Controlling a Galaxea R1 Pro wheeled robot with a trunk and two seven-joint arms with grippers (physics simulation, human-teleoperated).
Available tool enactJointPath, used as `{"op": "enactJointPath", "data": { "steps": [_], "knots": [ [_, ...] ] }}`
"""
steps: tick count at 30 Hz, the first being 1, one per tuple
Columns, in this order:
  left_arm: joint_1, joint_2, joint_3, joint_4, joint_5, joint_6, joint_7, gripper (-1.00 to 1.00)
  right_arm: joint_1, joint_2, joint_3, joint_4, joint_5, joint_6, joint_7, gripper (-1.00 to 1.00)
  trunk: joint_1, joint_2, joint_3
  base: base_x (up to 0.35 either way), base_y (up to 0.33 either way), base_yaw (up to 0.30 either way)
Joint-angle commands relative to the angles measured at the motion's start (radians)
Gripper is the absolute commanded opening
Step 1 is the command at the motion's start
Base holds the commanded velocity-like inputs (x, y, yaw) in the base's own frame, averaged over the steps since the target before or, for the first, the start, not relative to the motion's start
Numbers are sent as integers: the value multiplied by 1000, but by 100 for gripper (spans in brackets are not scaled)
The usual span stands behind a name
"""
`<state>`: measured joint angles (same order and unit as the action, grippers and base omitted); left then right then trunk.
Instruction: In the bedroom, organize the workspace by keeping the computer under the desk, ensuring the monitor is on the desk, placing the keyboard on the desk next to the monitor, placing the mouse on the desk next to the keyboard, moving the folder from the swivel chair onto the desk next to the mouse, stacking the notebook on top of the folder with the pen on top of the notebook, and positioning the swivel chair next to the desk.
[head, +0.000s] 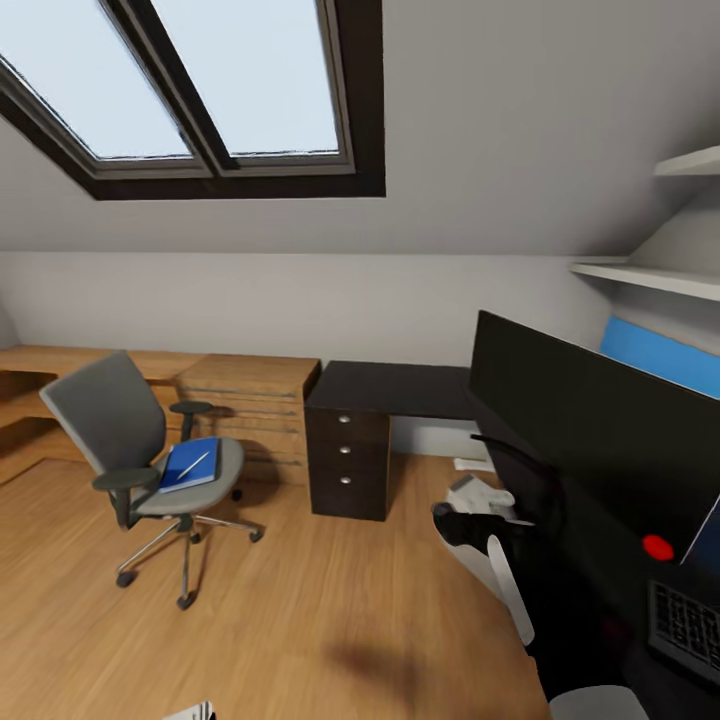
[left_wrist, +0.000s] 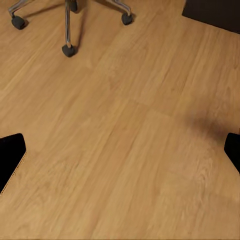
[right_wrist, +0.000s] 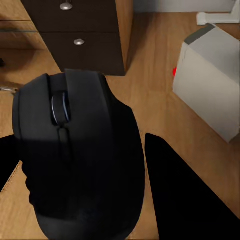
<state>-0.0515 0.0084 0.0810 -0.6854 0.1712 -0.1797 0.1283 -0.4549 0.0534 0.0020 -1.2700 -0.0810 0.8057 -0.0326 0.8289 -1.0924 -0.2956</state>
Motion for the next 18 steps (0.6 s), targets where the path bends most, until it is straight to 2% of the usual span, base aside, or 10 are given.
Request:
{"op": "enactJointPath", "data": {
  "steps": [1,13,18],
  "knots": [
    [-1,0,-3,1,9,-3,2,100,-1,0,0,-2,-11,4,-6,-100,1,-1,-1,292,209,63],
    [-1,0,-3,1,8,-3,2,100,-1,-1,-2,-6,-10,-19,-6,-100,1,-1,12,296,202,10],
    [-1,-1,-4,1,8,-3,2,100,-1,-1,-2,-6,-10,-25,-7,-100,1,-1,20,319,63,0]
  ]
}}
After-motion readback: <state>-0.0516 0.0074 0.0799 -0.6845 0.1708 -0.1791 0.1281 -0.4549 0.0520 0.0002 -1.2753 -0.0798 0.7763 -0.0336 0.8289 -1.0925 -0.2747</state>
